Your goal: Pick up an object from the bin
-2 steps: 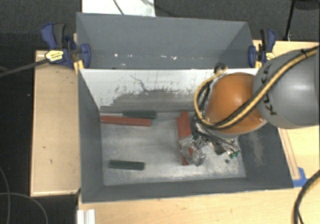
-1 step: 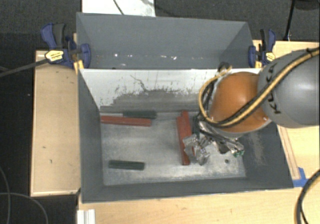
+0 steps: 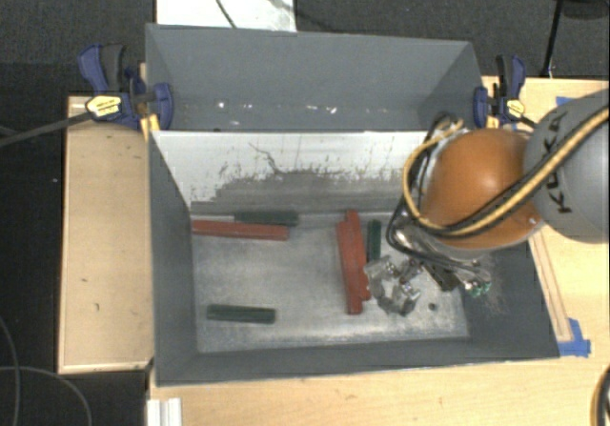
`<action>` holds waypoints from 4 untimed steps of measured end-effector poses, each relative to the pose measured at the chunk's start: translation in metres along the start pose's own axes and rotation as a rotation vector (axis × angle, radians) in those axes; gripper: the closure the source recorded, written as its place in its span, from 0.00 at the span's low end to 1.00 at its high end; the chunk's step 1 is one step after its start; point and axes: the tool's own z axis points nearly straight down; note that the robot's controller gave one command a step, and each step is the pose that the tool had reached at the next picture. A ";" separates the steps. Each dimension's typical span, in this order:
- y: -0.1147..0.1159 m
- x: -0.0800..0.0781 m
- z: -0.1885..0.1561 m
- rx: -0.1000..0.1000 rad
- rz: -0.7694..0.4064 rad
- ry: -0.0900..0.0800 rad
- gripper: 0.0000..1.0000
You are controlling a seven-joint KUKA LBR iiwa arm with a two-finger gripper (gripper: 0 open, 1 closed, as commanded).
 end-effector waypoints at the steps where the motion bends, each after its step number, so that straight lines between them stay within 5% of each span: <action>1: -0.048 -0.010 -0.117 0.008 -0.009 -0.008 0.00; 2: -0.047 -0.010 -0.115 0.004 -0.008 -0.005 0.00; 4: -0.012 -0.023 -0.014 0.006 -0.043 -0.008 0.00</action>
Offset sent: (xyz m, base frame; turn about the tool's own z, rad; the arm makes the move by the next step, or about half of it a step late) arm 0.0000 0.0000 0.0000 0.0000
